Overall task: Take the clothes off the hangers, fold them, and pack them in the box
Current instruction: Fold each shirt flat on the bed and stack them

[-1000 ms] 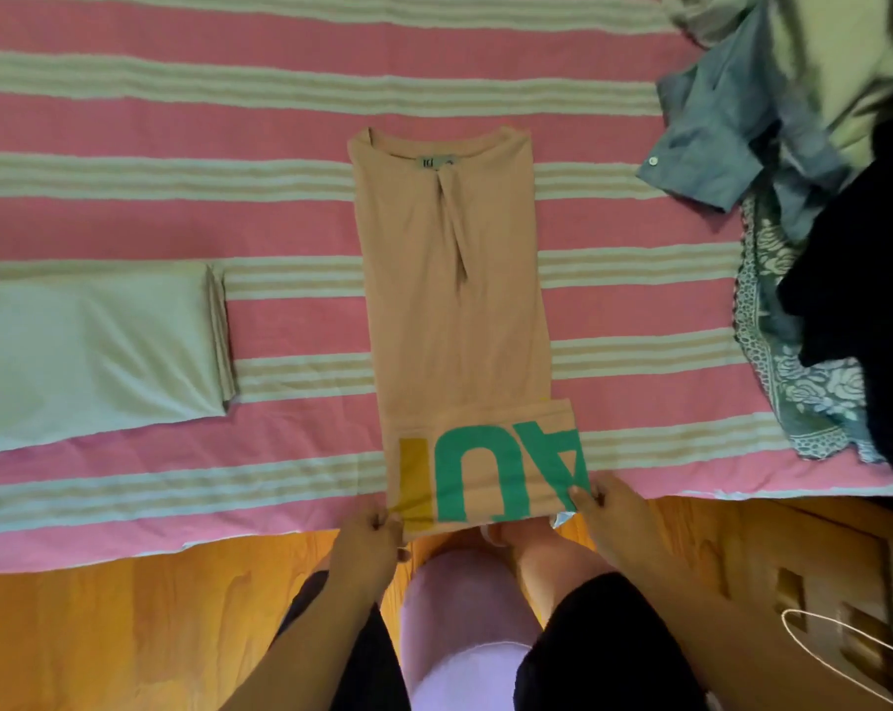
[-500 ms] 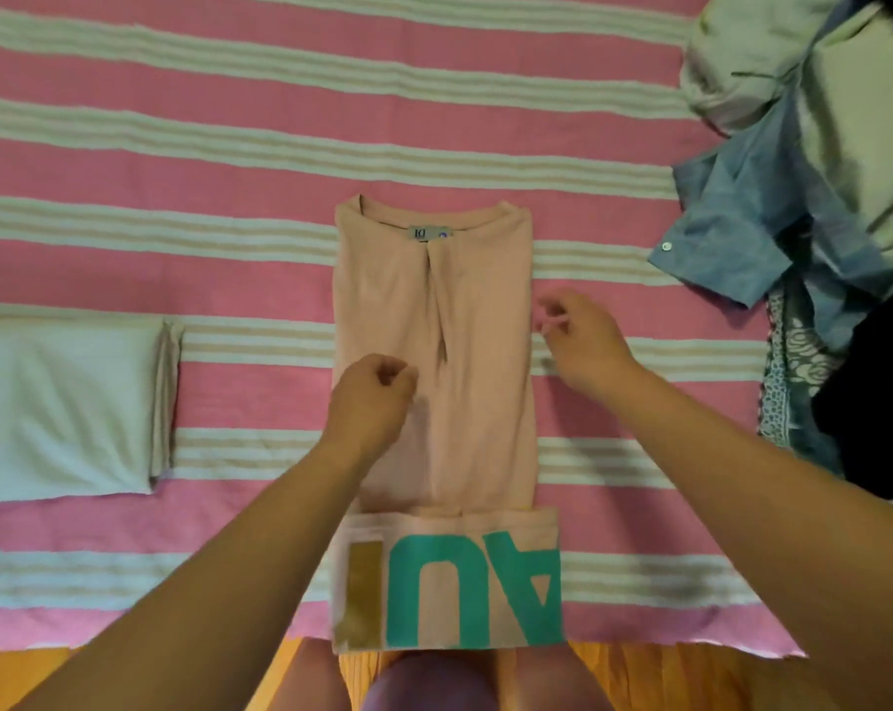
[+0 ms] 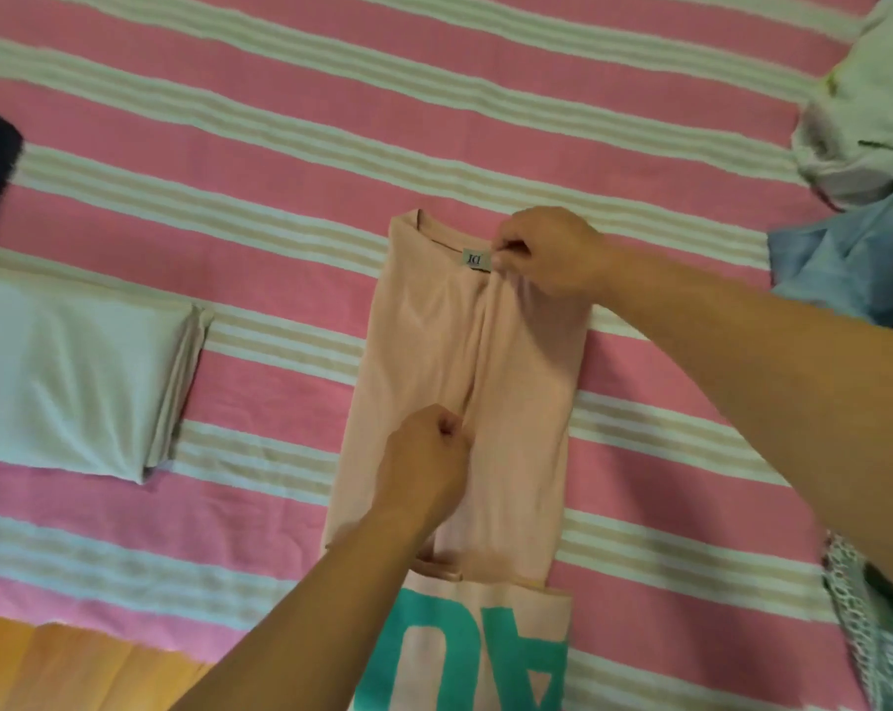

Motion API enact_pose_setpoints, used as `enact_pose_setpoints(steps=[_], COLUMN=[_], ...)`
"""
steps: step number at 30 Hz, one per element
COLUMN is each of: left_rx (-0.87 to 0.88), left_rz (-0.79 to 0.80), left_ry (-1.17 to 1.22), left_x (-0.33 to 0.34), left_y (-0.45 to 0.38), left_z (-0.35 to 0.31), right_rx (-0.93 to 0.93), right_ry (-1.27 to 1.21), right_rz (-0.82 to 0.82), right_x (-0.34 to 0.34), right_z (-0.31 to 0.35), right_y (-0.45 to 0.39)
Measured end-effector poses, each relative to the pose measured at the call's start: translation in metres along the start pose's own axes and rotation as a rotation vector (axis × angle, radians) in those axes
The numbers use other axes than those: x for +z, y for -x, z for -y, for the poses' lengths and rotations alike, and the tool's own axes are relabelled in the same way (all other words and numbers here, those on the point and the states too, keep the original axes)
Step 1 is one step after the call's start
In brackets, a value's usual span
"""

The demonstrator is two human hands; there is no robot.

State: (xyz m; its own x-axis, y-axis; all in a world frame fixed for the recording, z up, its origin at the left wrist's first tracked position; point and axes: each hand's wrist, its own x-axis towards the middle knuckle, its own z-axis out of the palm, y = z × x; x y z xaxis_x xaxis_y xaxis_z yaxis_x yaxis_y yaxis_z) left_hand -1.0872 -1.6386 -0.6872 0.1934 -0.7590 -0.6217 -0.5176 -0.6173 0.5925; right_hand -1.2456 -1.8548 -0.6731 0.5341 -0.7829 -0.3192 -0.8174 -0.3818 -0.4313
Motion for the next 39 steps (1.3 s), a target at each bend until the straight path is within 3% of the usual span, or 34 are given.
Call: enact_pose_setpoints(steps=[4,7,10,13,15,17,19,22,26,30,32,35,37,39], left_rx=[-0.062,-0.067,-0.012,0.02,-0.041,-0.104,-0.105,-0.077,-0.097,-0.096,0.046,0.249,0.232,0.178], left_rz=[-0.129,-0.157,-0.102,-0.008,0.06,0.067,0.049,0.06,0.124,0.276,0.148,-0.183,-0.204,-0.116], left_ry=[0.1,0.008,-0.122,-0.176,-0.162,-0.131,-0.108,-0.099,-0.047,-0.156,-0.248,-0.239,-0.174,-0.132], left_x=[-0.01,-0.017,-0.021,-0.023,-0.025,-0.026,-0.025,-0.024,-0.028,-0.04,-0.052,-0.075,-0.088,-0.092], left_y=[0.006,-0.003,-0.01,-0.011,-0.008,-0.003,0.003,0.009,-0.001,-0.011,-0.027,-0.079,-0.125,-0.164], left_z=[0.006,0.013,0.012,0.011,0.017,0.025,0.029,0.028,0.026,0.013,-0.002,-0.035,-0.061,-0.083], right_rx=[-0.027,-0.001,0.068,0.282,0.517,0.727,0.78,0.77,0.941,0.854,0.87,0.899,0.865,0.813], right_ry=[0.045,0.159,0.142,-0.041,-0.19,-0.617,-0.918,-0.787,-0.632,-0.483,-0.561,-0.852,-0.933,-1.039], right_rz=[-0.046,0.011,-0.205,-0.427,-0.353,-0.225,-0.176,-0.213,-0.345,-0.321,-0.315,-0.344,-0.329,-0.29], right_x=[-0.003,0.02,0.026,0.02,0.021,0.025,0.031,0.035,0.029,0.034,0.033,0.029,0.029,0.031], right_z=[0.025,0.04,0.024,-0.012,-0.037,-0.044,-0.036,-0.029,-0.04,-0.045,-0.047,-0.048,-0.049,-0.054], right_y=[-0.022,-0.033,-0.019,0.012,0.032,0.043,0.045,0.033,0.026,0.03,0.03,0.029,0.034,0.039])
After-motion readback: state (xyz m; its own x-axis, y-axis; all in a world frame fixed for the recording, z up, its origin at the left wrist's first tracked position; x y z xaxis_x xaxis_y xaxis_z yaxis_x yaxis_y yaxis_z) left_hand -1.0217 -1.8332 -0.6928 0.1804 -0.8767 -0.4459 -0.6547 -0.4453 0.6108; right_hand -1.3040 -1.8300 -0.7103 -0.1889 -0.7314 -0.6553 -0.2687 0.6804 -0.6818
